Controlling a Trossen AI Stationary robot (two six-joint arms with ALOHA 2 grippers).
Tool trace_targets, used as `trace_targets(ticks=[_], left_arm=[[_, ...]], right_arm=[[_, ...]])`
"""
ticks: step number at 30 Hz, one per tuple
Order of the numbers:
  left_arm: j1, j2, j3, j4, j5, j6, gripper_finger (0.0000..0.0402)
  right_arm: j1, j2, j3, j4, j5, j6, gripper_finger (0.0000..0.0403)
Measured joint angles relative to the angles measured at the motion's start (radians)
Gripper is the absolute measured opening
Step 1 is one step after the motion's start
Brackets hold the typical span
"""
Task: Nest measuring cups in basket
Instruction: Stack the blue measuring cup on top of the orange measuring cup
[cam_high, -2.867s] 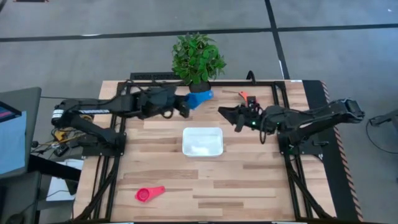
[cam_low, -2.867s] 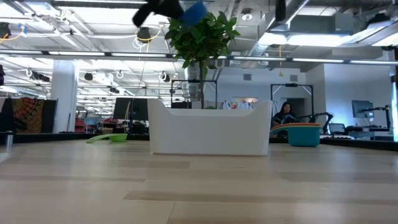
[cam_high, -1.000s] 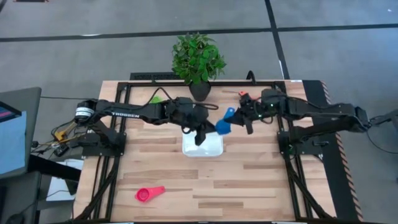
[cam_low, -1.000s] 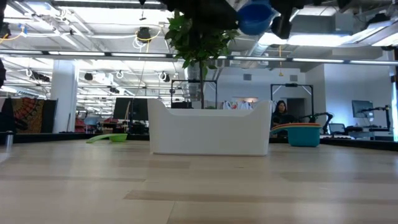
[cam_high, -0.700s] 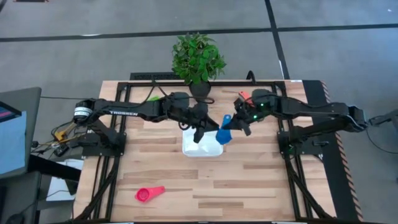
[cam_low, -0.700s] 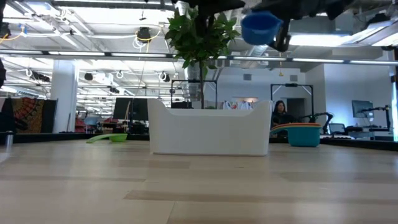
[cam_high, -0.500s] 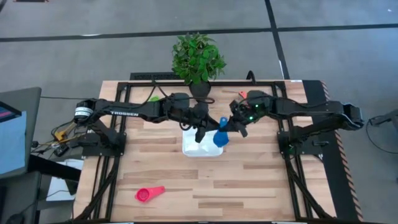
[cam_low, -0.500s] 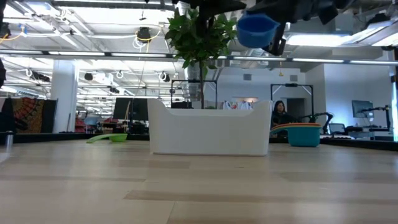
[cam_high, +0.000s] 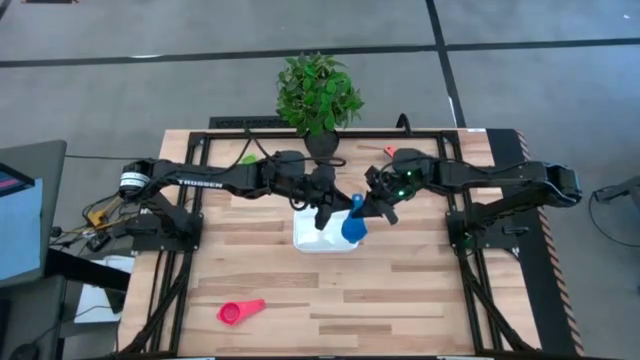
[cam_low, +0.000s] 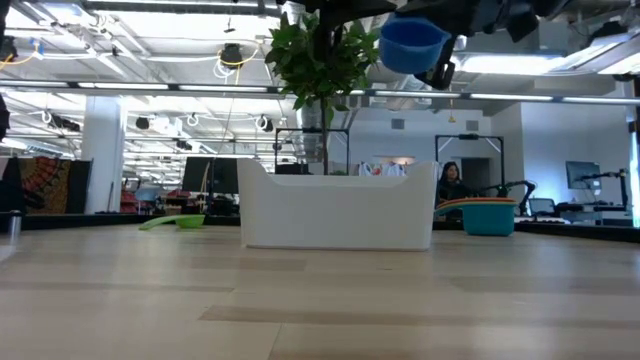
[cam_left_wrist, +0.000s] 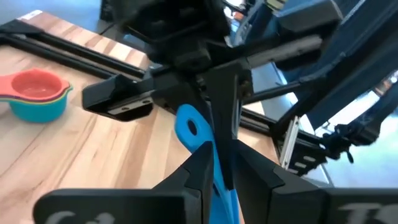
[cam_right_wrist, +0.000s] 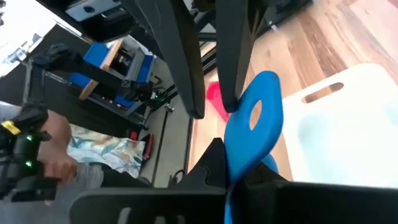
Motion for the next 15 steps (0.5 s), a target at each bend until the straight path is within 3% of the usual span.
trace_targets(ticks=[8, 15], left_arm=[[0.013, 0.0, 0.0, 0.002, -0.034, -0.105, 0.0049], [0.017, -0.008, -0.001, 0.002, -0.04, -0.083, 0.005]], right_arm=[[0.015, 0.0, 0.0, -0.001, 0.049, -0.027, 0.0009], [0.017, 0.0, 0.0, 0.003, 0.046, -0.03, 0.001]])
